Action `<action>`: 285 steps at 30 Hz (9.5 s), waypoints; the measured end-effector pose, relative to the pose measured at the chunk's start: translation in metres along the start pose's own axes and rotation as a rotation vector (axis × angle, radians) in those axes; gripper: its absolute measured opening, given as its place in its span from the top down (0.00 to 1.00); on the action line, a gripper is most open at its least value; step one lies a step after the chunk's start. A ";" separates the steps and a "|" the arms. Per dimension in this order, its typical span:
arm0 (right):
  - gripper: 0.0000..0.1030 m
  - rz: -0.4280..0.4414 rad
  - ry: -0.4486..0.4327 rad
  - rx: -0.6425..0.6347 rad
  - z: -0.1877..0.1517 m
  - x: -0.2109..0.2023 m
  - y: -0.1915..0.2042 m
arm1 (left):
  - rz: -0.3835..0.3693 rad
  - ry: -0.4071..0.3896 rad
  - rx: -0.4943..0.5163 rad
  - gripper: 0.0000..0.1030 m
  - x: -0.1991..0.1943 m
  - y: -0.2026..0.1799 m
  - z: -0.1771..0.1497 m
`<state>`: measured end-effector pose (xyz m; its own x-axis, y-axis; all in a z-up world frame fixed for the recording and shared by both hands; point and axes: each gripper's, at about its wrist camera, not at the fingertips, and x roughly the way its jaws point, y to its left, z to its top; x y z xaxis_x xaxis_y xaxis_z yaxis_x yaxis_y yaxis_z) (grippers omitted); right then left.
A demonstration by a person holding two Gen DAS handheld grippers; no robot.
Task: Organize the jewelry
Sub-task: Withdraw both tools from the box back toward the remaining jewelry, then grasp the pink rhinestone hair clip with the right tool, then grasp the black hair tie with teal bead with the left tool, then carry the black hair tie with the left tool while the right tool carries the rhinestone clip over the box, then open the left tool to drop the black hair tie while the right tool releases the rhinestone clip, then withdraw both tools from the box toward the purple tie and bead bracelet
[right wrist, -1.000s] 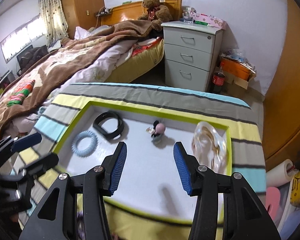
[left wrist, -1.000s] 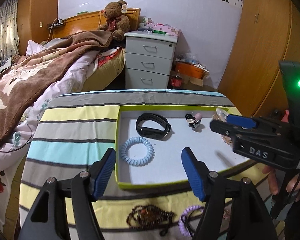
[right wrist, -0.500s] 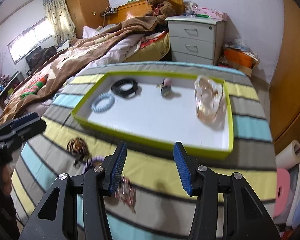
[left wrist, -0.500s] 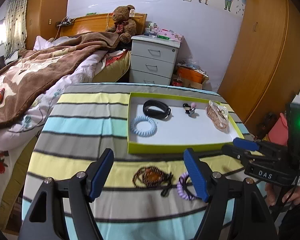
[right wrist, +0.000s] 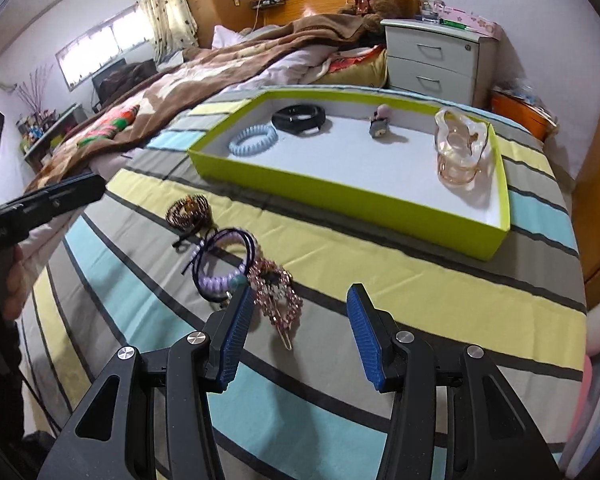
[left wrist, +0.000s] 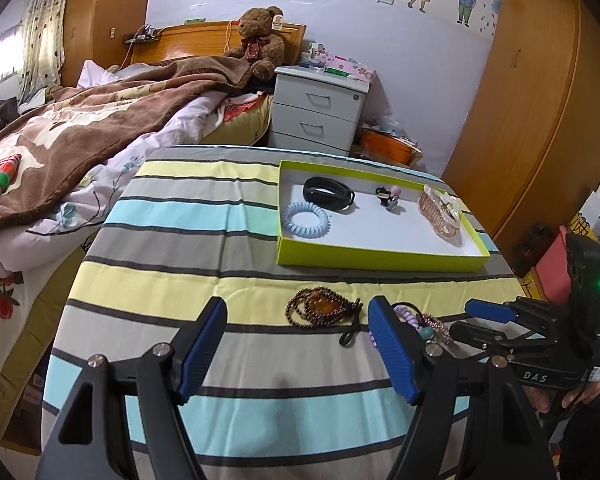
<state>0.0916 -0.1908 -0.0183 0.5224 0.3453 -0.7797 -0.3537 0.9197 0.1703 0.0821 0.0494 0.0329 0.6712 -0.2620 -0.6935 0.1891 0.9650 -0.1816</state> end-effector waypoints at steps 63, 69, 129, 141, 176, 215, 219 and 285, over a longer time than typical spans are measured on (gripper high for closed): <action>0.79 -0.137 -0.083 0.051 -0.032 -0.038 -0.034 | -0.044 0.124 0.483 0.46 0.053 -0.135 -0.036; 0.79 -0.128 -0.086 0.058 -0.034 -0.040 -0.035 | -0.017 0.153 0.523 0.67 0.061 -0.141 -0.040; 0.79 -0.176 -0.195 0.008 0.035 -0.071 -0.008 | -0.087 -0.070 0.219 0.90 0.006 -0.076 0.055; 0.79 -0.199 -0.149 0.009 0.075 -0.029 -0.022 | -0.049 -0.050 0.224 0.90 0.042 -0.064 0.088; 0.79 -0.231 0.020 -0.046 0.115 0.082 -0.038 | 0.005 0.113 0.192 0.90 0.144 -0.049 0.083; 0.66 -0.226 -0.006 0.003 0.116 0.069 -0.042 | -0.030 0.097 0.151 0.46 0.133 -0.052 0.086; 0.65 -0.226 -0.016 0.006 0.114 0.063 -0.041 | -0.027 0.090 0.152 0.44 0.128 -0.053 0.086; 0.51 -0.167 0.035 -0.042 0.024 0.041 0.049 | -0.029 0.018 -0.111 0.23 0.003 0.048 -0.027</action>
<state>0.1140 -0.1268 -0.0280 0.5494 0.1804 -0.8159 -0.2967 0.9549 0.0114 0.0740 0.0954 0.0029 0.6533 -0.2905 -0.6991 0.1268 0.9524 -0.2773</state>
